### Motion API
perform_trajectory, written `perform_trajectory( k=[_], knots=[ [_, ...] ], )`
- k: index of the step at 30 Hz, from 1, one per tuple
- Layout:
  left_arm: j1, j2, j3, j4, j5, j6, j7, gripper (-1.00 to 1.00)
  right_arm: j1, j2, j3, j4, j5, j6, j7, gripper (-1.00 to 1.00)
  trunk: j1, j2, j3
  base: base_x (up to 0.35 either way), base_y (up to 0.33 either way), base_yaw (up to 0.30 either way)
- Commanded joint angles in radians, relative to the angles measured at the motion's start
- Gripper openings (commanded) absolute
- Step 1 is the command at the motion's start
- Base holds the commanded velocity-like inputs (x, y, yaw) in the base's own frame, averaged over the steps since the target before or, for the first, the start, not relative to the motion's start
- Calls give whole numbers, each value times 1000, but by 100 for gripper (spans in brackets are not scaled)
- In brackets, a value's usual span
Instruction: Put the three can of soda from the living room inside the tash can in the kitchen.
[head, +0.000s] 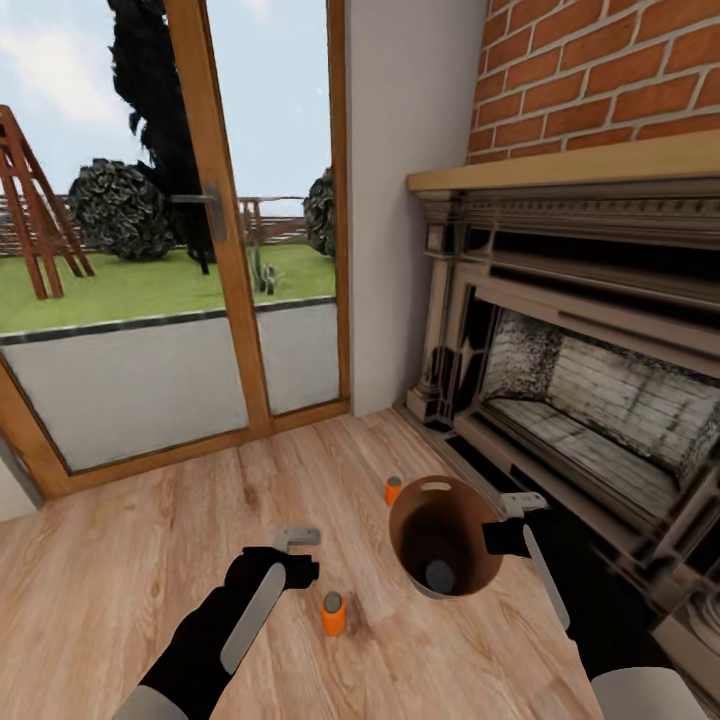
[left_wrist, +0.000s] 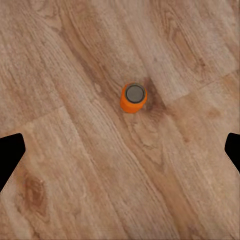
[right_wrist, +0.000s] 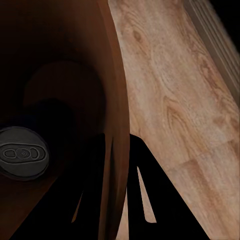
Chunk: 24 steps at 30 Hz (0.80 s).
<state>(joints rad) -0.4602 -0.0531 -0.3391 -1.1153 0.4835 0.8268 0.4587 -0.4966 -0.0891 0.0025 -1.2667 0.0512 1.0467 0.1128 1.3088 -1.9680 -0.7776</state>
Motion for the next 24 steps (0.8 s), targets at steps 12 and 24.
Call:
perform_trajectory(
  k=[12,24],
  knots=[
    [0,-14,-16,21,0,0,0,100,0,1,1,1,-19,0,5,-100,0,0,0,192,0,0],
    [0,-24,-18,35,-1,-10,0,100,14,-3,-80,73,-25,0,4,-100,0,0,0,113,0,0]
  ],
)
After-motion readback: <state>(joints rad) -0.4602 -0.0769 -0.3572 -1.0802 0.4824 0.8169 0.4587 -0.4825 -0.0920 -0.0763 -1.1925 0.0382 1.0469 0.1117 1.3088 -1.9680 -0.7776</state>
